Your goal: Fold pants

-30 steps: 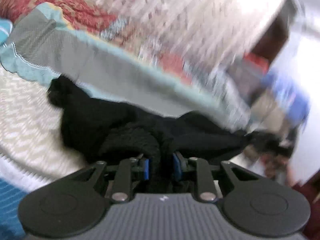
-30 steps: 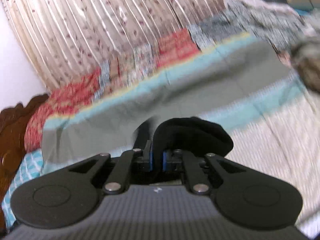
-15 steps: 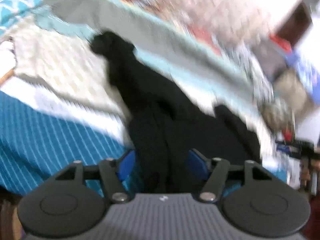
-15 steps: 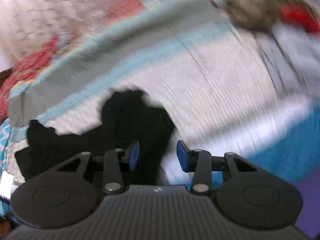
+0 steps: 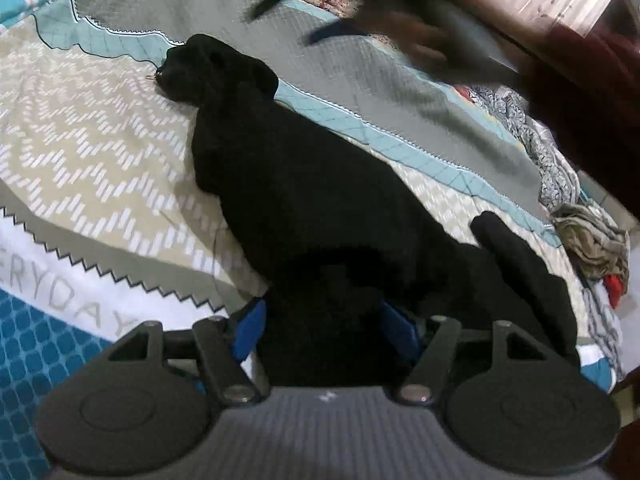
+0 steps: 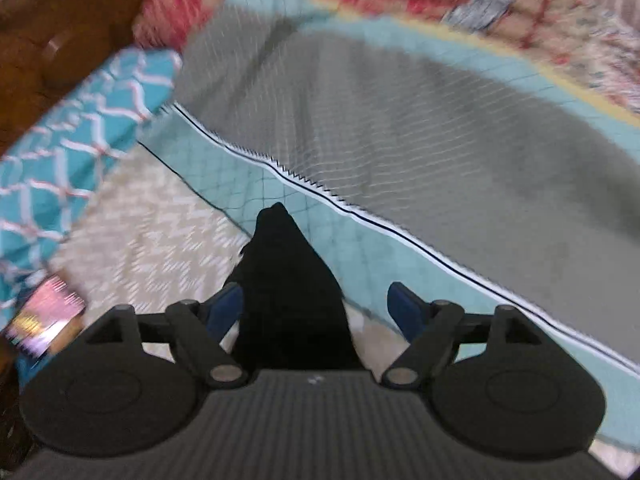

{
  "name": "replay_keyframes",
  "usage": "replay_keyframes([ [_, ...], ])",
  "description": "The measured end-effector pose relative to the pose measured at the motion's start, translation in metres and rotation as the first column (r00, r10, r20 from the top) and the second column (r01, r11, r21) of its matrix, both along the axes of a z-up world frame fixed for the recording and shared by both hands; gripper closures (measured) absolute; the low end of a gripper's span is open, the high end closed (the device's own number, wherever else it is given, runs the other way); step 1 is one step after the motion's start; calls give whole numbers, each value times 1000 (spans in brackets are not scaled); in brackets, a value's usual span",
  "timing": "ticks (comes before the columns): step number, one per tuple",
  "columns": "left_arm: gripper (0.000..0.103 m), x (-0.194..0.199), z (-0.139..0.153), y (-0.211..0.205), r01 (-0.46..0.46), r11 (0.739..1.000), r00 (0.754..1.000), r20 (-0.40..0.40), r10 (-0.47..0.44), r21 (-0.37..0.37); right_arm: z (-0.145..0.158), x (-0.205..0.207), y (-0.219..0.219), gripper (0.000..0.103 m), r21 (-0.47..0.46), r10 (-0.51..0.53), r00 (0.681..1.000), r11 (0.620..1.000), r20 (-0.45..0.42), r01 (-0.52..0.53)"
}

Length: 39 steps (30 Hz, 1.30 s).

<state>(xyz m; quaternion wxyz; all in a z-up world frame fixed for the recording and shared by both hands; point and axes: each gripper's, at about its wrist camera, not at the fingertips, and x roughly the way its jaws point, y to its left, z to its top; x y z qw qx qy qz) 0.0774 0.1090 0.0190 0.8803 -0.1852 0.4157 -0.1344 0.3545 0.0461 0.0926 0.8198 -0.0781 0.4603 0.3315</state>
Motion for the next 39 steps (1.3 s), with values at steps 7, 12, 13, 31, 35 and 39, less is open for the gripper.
replay_keyframes([
  [7, 37, -1, -8, 6, 21, 1000, 999, -28, -21, -11, -61, 12, 32, 89, -96, 10, 996, 995, -93, -19],
  [12, 45, 8, -7, -1, 4, 1000, 999, -41, -3, 21, 2, 9, -53, 90, 53, -90, 994, 995, 65, 86],
  [13, 49, 10, -7, -3, -2, 999, 999, -46, 3, 38, 17, 10, -81, 90, 83, -140, 985, 988, 98, 132],
  [31, 62, -43, 32, -63, 156, 932, 983, 45, -180, 328, -19, -157, -566, 90, 323, -940, 338, 337, 54, 884],
  [35, 52, -58, 37, -77, 331, 879, 934, 16, -358, 343, -60, -197, -586, 90, 288, -970, 241, 229, -7, 930],
  [39, 36, -40, 64, -40, 263, 941, 954, 91, -287, 214, -83, -215, -583, 90, 243, -973, 228, 215, -26, 946],
])
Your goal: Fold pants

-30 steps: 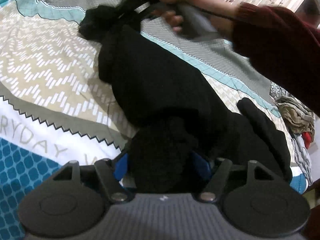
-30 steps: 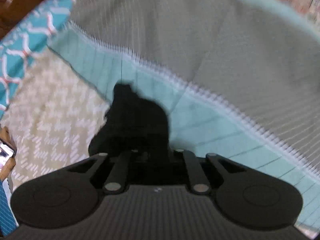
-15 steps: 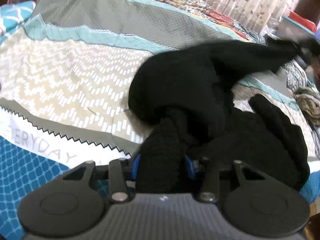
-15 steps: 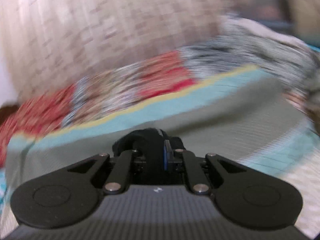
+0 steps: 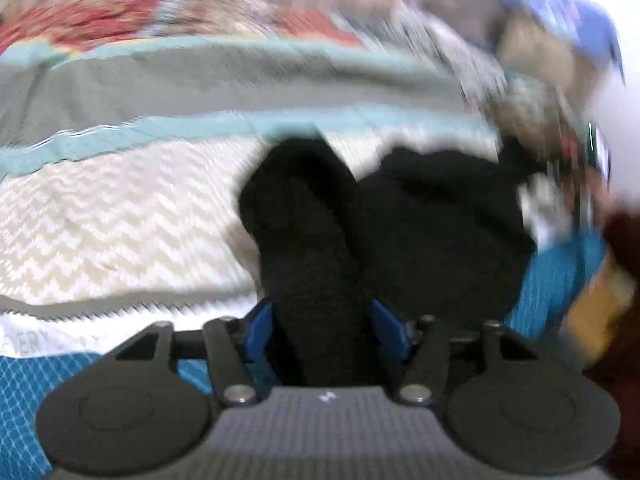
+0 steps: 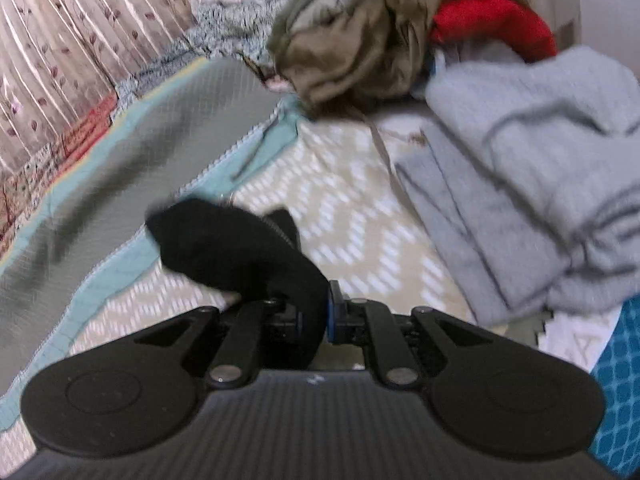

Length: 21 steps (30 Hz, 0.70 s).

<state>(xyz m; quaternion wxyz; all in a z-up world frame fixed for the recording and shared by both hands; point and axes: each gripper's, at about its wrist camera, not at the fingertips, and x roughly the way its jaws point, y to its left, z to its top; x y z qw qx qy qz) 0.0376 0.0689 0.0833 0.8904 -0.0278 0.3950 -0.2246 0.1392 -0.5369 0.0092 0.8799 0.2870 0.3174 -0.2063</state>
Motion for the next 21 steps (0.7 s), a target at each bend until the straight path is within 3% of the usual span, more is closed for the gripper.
replay_keyframes([
  [1, 22, 11, 7, 16, -59, 997, 998, 3, 59, -55, -1, 1, 4, 90, -4, 6, 1000, 1000, 1, -6],
  [4, 11, 46, 15, 44, -180, 971, 983, 18, 185, -160, -2, -2, 17, 86, -35, 40, 999, 999, -2, -40],
  [6, 1, 77, 8, 39, -188, 974, 980, 34, 194, -130, -1, 0, 22, 86, -42, 62, 998, 997, 0, -62],
  [9, 1, 121, -15, 8, -124, 991, 992, 5, 124, -58, -8, 0, 22, 82, -36, 80, 997, 996, -5, -80],
  [11, 13, 144, -37, -15, -90, 996, 996, -13, 90, 28, -16, 9, 17, 79, -9, 86, 996, 996, -7, -86],
  [12, 58, 153, -51, -29, -63, 994, 997, -31, 66, 86, -16, 10, 16, 79, 1, 87, 996, 996, -3, -87],
  [13, 90, 159, -64, -40, -52, 989, 996, -65, 61, 141, -15, 14, 16, 81, 2, 95, 995, 996, -6, -95],
  [14, 90, 160, -73, -46, -80, 979, 991, -89, 98, 185, -12, 18, 17, 89, -9, 109, 994, 994, -11, -109],
  [15, 90, 162, -70, -42, -121, 977, 987, -86, 138, 177, -5, 20, 20, 91, -28, 123, 992, 992, 1, -122],
  [17, 91, 161, -49, -17, -228, 970, 972, -44, 233, 88, 17, 20, 28, 91, -52, 149, 986, 988, 73, -145],
  [19, 91, 148, -15, 19, -342, 940, 938, 48, 342, -13, 40, 23, 33, 91, -47, 162, 974, 987, 158, -156],
  [21, 91, 131, 16, 51, -437, 895, 883, 148, 446, -91, 62, 32, 38, 91, -8, 187, 949, 982, 256, -191],
])
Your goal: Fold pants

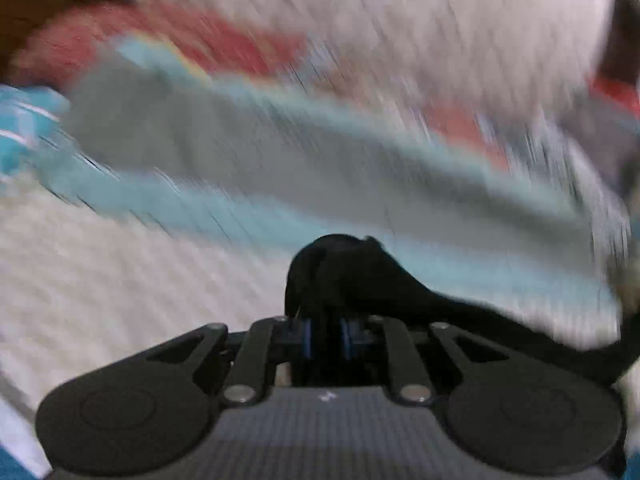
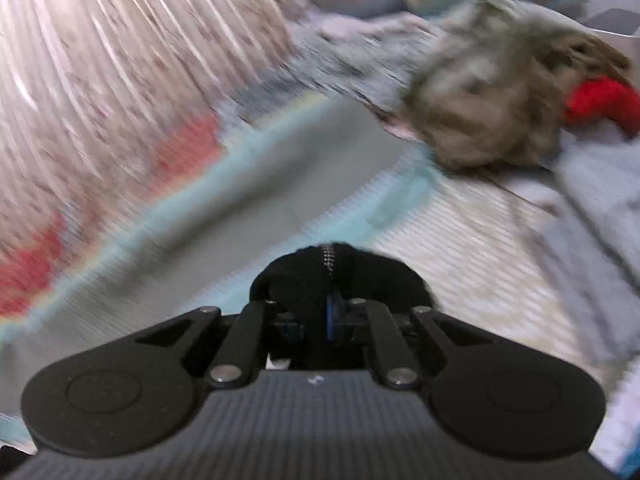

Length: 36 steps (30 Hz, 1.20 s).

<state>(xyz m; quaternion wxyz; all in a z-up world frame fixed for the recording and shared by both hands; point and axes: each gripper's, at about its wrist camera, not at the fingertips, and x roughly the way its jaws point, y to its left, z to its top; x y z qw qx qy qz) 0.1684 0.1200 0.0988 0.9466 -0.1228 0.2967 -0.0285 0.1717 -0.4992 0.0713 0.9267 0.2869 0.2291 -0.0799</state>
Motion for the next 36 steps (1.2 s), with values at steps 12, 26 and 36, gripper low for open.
replay_keyframes([
  [12, 53, 38, -43, 4, -133, 921, 966, -161, 203, 365, 10, 154, 101, 50, 24, 93, 995, 995, 19, -93],
  [26, 8, -120, -74, 33, -55, 965, 909, -412, -58, -256, -62, 47, 97, 34, 50, 393, 890, 918, -230, -393],
  [36, 93, -122, -67, 1, -72, 980, 926, -378, -3, -184, -3, -7, 79, 90, -104, 185, 982, 977, -44, -188],
])
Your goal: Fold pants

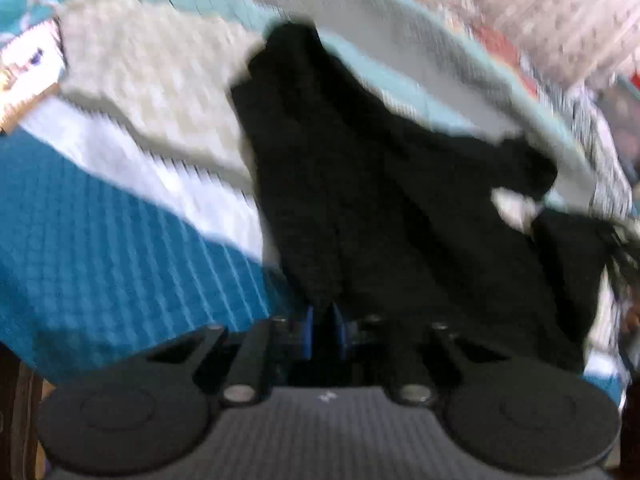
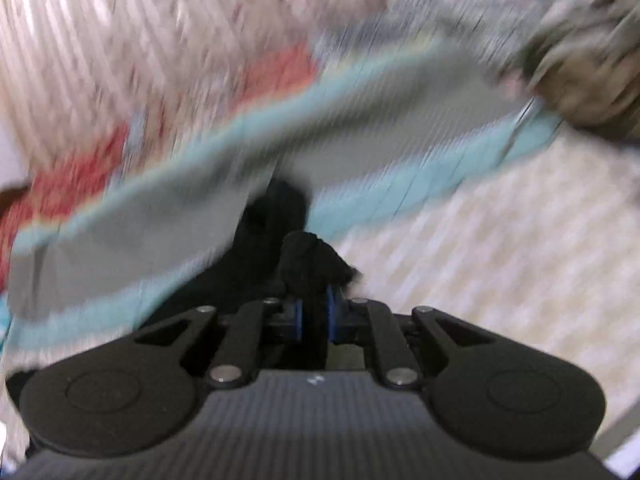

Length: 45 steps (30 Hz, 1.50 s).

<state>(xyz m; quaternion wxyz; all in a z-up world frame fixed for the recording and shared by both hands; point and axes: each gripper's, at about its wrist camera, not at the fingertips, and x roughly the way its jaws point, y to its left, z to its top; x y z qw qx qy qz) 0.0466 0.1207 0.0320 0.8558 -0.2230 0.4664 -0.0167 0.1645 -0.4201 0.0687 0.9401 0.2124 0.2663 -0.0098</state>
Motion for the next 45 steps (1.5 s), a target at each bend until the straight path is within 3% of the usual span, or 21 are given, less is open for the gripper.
replay_keyframes([
  [3, 93, -3, 38, 39, -105, 994, 990, 96, 106, -10, 42, -27, -52, 90, 9, -138, 985, 990, 108, 137],
  [6, 93, -14, 70, 77, -172, 982, 970, 160, 183, -76, 70, -58, -101, 90, 75, -257, 949, 966, 180, 247],
  [9, 93, -27, 87, 93, -197, 980, 965, 176, 195, -8, 82, -96, -135, 91, 120, -333, 923, 942, 195, 314],
  [12, 93, -39, 82, 96, -207, 973, 972, 137, 192, 107, 67, -123, -143, 91, 127, -352, 923, 934, 156, 335],
  [15, 93, -62, 54, 105, -218, 970, 976, 26, 216, 110, 32, -152, -146, 91, 104, -375, 925, 924, 66, 367],
  [17, 88, -71, 34, 96, -214, 965, 975, -34, 221, 149, 2, -167, -150, 90, 103, -414, 910, 904, -33, 415],
  [19, 80, -74, 19, 90, -210, 949, 967, -92, 237, 236, -23, -167, -150, 82, 62, -441, 885, 889, -151, 453],
  [20, 78, -75, 18, 88, -202, 945, 967, -103, 235, 259, -34, -168, -151, 70, 36, -452, 868, 883, -208, 468],
  [21, 73, -80, 20, 89, -199, 946, 968, -97, 230, 257, -41, -171, -154, 62, 23, -468, 849, 873, -247, 488],
  [24, 61, -89, 46, 103, -251, 937, 967, 13, 256, 241, -36, -194, -166, 58, 24, -549, 804, 822, -229, 569],
  [27, 47, -72, 73, 113, -292, 910, 956, 131, 264, 295, -17, -199, -165, 58, 7, -596, 785, 796, -171, 605],
  [30, 40, -25, 92, 99, -248, 888, 964, 193, 185, 387, 9, -178, -144, 58, -84, -585, 810, 810, -44, 581],
  [33, 19, 33, 90, 73, -164, 872, 968, 248, 50, 461, 26, -143, -118, 58, -93, -475, 880, 876, 6, 473],
  [38, 19, 119, 65, 39, -65, 864, 967, 244, -69, 500, 41, -40, -62, 58, -63, -209, 978, 976, -6, 208],
  [41, 19, 157, 49, 25, -6, 851, 960, 241, -142, 526, 43, 44, -20, 55, -78, -30, 999, 997, -43, 27],
  [45, 18, 189, 24, 4, 92, 804, 957, 172, -235, 587, 37, 148, 41, 45, -112, 126, 988, 984, -91, -135],
])
